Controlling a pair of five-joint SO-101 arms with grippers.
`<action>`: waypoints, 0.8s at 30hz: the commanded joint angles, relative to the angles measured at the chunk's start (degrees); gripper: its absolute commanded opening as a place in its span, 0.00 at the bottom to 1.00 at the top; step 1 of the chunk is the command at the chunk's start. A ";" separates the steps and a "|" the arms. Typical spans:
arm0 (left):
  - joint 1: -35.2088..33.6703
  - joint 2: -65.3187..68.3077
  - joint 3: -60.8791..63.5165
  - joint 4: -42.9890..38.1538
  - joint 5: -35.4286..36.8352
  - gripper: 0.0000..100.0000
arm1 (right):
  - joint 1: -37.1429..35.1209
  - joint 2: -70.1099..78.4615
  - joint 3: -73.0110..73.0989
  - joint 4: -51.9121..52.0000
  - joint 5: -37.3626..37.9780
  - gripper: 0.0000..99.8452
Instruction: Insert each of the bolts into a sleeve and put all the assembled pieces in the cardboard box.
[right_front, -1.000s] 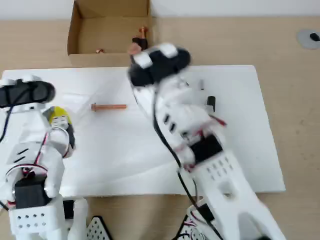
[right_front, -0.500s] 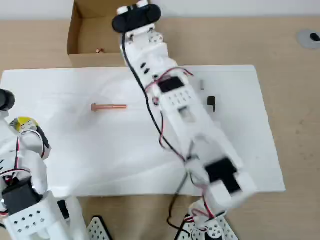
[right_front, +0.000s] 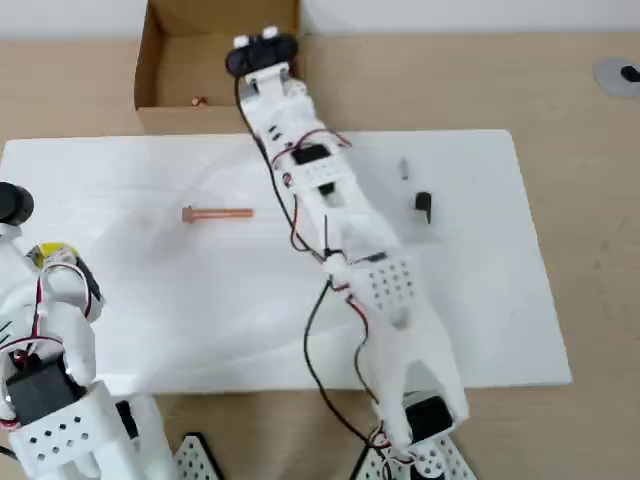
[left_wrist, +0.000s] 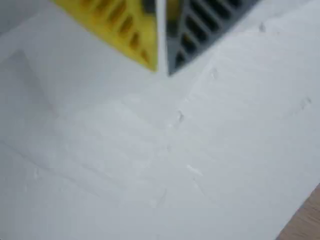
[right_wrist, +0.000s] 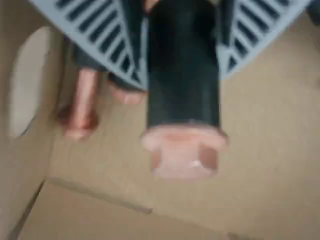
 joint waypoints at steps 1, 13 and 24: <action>-0.79 -0.48 0.00 0.26 -0.26 0.01 | 0.84 5.58 -12.00 0.00 -0.18 0.01; -0.62 -0.48 -0.62 6.68 -0.53 0.01 | 2.07 19.21 -36.00 22.68 -0.18 0.17; -0.09 -0.48 -2.02 14.59 -10.99 0.01 | 2.33 21.76 -54.99 46.51 -0.44 0.38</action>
